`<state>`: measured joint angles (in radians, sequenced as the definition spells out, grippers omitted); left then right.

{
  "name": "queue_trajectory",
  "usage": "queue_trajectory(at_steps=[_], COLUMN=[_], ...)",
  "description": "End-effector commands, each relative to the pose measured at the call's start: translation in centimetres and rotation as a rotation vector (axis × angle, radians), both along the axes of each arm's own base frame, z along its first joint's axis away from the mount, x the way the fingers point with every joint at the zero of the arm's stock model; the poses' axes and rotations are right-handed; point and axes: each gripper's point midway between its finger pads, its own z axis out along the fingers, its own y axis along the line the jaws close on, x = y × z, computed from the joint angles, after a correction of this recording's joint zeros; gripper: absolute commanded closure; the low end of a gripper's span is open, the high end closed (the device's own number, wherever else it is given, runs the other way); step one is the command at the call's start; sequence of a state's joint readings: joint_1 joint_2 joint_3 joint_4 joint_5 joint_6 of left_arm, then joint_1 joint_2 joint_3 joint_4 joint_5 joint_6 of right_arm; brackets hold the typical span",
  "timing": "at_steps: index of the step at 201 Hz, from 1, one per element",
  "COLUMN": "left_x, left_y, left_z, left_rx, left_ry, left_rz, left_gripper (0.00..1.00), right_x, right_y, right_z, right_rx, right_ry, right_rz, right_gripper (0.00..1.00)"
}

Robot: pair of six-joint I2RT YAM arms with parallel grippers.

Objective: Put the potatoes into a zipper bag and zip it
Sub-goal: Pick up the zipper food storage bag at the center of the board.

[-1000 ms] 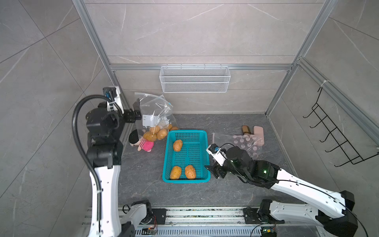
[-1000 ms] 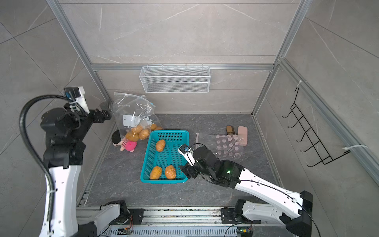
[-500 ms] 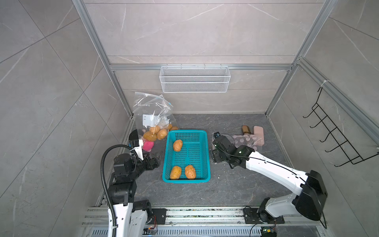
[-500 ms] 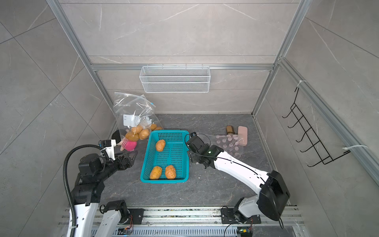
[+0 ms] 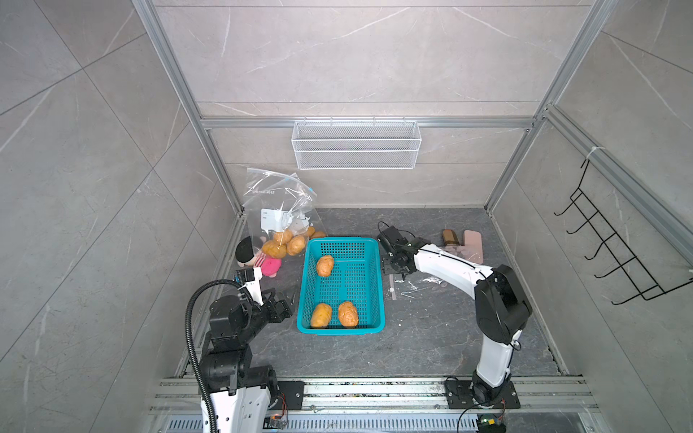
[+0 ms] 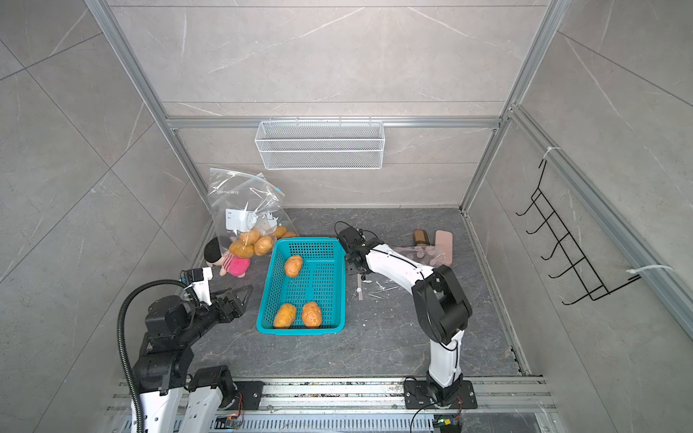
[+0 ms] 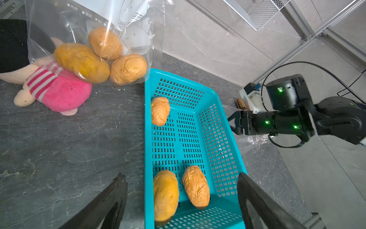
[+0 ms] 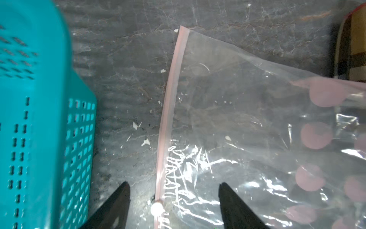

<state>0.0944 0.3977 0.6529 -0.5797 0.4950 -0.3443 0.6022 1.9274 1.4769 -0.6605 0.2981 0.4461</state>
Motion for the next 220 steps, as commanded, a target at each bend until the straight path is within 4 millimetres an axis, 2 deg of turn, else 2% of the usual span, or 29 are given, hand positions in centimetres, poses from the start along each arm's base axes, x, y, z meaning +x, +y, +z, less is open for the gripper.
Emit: queue_trajectory(at_steps=[1,41,74,161,220], left_x=[0.2,0.4,0.4,0.5,0.6], left_y=[0.4,0.9,1.0,0.9,0.7], left_z=[0.4,0.2,0.0,-0.3,-0.5], left_rx=[0.008,0.018,0.030,0.023,0.019], left_ry=[-0.016,-0.006,0.002,0.020,0.029], left_rz=[0.025,0.053,0.054,0.049,0.041], left_gripper=[0.13,0.12,0.13,0.13,0.13], right_x=[0.4,2.2,3.1,3.7,3.6], right_y=[0.4,1.2,0.5,-0.4,-0.8], right_z=[-1.0,-1.6,-2.7,-6.4,-6.9], right_rx=[0.008,0.009,0.008,-0.019,-0.025], right_ry=[0.052,0.079,0.104,0.168,0.177], right_rz=[-0.030,-0.030,-0.060,-0.082,-0.082], right_gripper=[0.30,0.32,0.37,0.49,0.61])
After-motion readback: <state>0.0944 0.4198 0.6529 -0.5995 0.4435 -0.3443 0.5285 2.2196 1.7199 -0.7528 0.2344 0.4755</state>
